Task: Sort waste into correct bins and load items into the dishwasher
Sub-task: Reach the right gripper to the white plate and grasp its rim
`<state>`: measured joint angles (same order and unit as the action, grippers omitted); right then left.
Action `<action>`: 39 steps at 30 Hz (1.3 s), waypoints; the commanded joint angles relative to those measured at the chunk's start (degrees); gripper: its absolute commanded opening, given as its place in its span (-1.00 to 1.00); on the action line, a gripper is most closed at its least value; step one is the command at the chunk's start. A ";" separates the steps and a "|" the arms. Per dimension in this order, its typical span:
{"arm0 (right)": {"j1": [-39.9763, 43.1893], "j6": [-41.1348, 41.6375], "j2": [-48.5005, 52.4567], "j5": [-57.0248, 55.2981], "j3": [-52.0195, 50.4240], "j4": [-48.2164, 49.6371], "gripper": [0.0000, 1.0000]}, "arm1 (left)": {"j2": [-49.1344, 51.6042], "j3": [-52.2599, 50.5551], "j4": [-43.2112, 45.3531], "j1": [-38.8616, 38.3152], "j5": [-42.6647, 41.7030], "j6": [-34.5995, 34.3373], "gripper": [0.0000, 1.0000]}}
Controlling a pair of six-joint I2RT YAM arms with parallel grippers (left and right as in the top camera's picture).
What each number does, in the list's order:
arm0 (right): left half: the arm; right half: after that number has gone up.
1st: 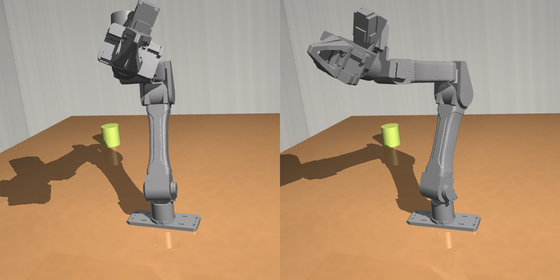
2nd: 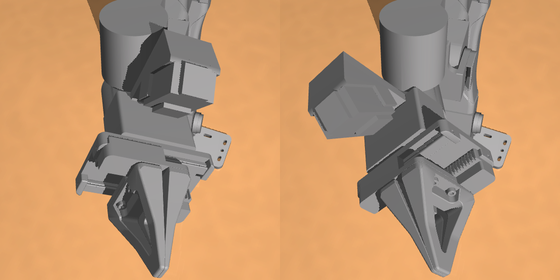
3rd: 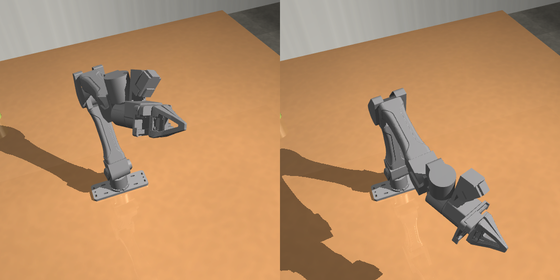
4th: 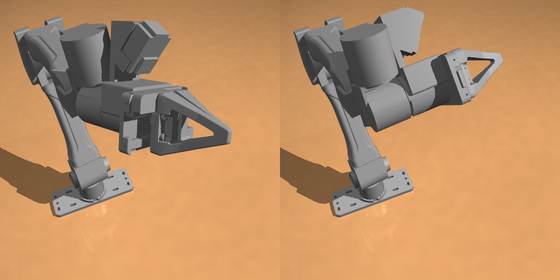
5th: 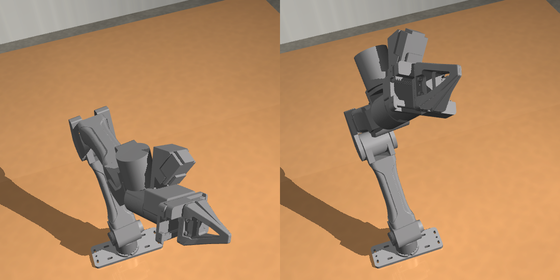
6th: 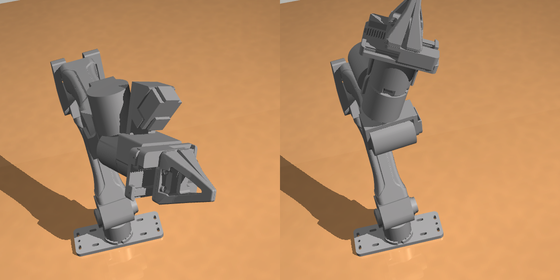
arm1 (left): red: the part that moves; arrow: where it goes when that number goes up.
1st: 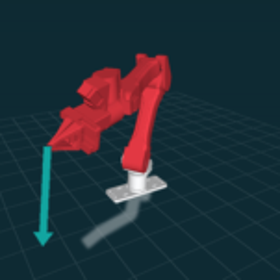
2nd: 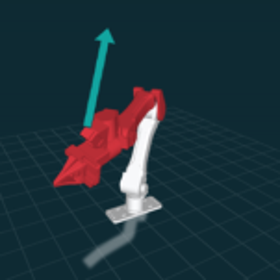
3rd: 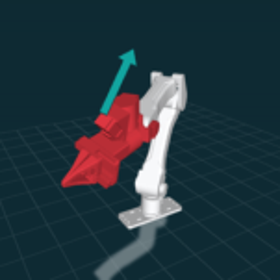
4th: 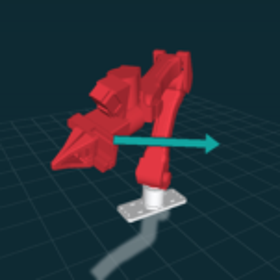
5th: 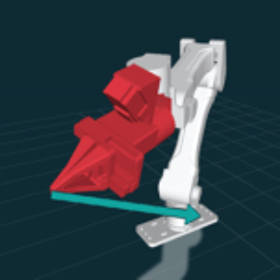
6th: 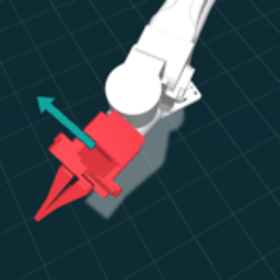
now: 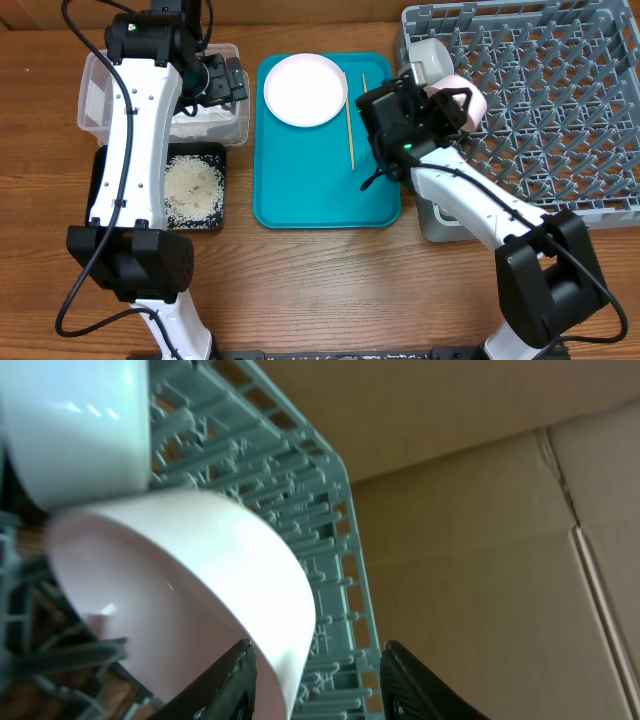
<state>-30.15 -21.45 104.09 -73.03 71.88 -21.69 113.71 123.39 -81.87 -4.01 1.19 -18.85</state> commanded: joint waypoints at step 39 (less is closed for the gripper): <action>4.31 53.57 -1.57 85.96 21.92 -10.14 1.00 | -0.24 1.31 0.00 0.24 0.72 0.85 1.00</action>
<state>-25.96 31.18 99.96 18.59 85.84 -28.40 113.71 123.39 -81.87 -4.01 1.19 -18.83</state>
